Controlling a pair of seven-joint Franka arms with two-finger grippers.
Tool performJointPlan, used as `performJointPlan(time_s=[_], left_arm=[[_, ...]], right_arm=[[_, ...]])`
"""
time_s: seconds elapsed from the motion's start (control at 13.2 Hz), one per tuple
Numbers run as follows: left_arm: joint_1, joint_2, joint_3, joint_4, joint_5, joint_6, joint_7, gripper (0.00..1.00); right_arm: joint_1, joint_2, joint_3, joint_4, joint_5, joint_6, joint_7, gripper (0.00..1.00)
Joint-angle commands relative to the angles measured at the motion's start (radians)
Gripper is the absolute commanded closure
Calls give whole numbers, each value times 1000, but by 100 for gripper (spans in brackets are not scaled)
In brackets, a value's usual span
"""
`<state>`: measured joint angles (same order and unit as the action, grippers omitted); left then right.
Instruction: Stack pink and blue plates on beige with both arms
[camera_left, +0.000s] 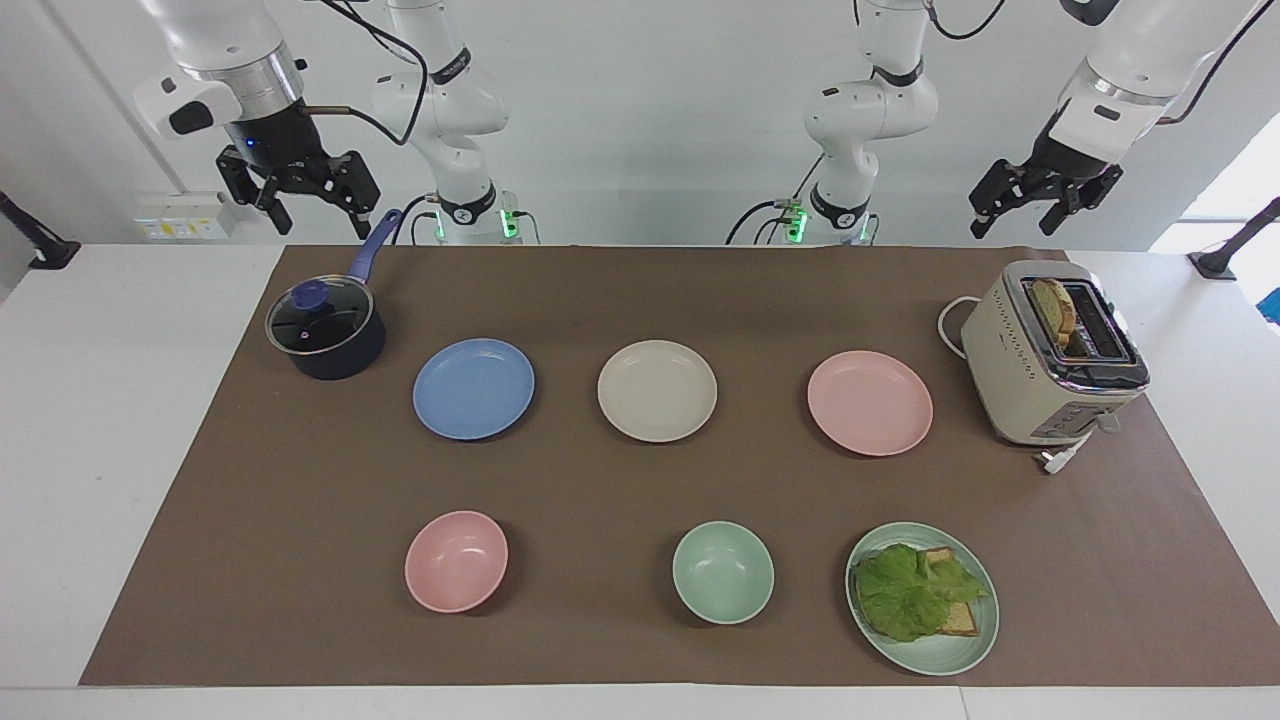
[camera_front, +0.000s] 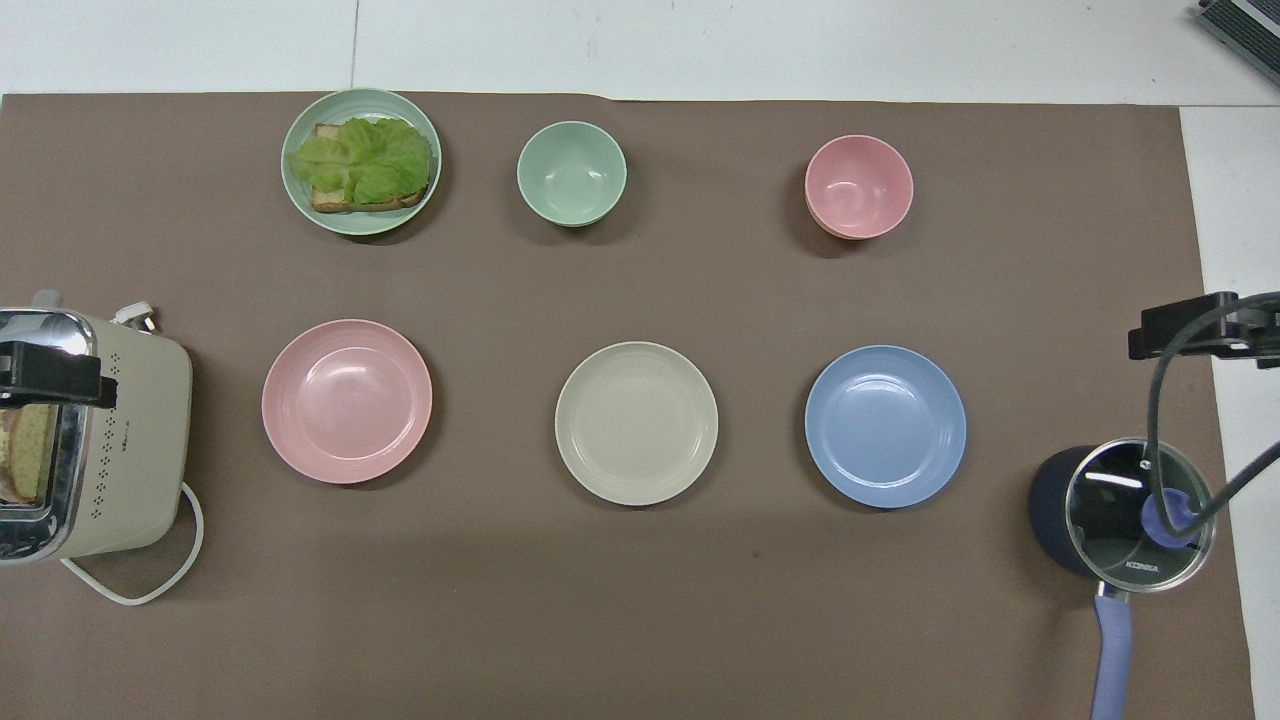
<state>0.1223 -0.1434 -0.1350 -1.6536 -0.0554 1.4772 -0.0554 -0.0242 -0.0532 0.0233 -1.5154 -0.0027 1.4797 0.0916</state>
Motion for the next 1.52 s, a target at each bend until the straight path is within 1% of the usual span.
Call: performJointPlan(time_s=[0.0, 0.61, 0.99, 1.29, 1.44], left_arm=[[-1, 1, -2, 5, 9, 3, 5, 0], [-1, 1, -2, 5, 9, 5, 5, 0], [-6, -1, -2, -23, 9, 34, 5, 0], [-7, 8, 0, -70, 9, 87, 3, 0], [-7, 10, 0, -142, 11, 159, 3, 0]], right_arm=[[-22, 1, 12, 3, 24, -3, 11, 0], [-20, 1, 13, 4, 24, -3, 11, 0], [-22, 1, 13, 4, 24, -3, 10, 0], [-20, 1, 13, 4, 24, -1, 10, 0], [-20, 1, 13, 4, 24, -1, 11, 0]])
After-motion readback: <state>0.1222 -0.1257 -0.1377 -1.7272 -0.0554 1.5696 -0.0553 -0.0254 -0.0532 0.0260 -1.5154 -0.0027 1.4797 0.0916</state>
